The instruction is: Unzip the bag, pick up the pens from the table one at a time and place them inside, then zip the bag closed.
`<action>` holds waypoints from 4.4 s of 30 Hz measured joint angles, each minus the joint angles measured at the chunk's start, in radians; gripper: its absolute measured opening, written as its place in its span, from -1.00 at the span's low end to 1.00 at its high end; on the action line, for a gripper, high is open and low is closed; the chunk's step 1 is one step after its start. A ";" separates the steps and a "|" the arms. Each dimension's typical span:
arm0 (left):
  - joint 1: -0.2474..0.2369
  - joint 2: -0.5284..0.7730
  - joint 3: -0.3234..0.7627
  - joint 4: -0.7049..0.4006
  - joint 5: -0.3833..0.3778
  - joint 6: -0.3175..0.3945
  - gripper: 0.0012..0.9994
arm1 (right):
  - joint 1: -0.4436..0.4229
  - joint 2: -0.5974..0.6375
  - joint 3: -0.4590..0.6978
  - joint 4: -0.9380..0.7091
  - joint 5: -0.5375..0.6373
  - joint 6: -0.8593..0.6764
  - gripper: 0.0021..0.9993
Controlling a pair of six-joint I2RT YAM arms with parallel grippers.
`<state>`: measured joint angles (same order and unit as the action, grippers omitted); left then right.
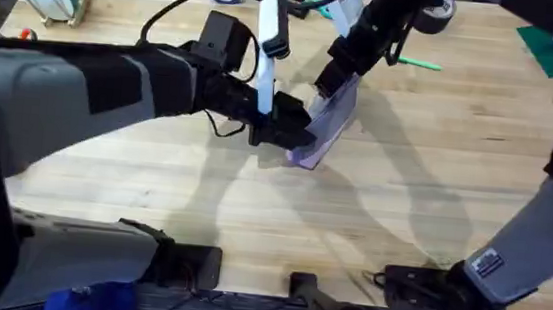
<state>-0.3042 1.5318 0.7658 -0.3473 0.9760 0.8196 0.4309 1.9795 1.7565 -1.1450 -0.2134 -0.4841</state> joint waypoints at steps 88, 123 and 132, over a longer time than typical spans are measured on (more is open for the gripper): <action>-0.001 0.000 0.000 -0.002 0.003 0.000 -0.92 | 0.127 -0.269 -0.018 -0.086 -0.034 -0.003 -0.95; -0.001 0.000 0.000 -0.002 0.003 0.000 -0.92 | 0.118 -0.402 -0.018 -0.081 0.079 -0.010 0.99; -0.001 0.000 0.000 -0.002 0.003 0.000 -0.92 | 0.118 -0.352 -0.018 0.000 0.080 0.051 0.99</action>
<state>-0.3054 1.5322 0.7658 -0.3489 0.9791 0.8196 0.5488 1.6270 1.7382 -1.1450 -0.1337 -0.4331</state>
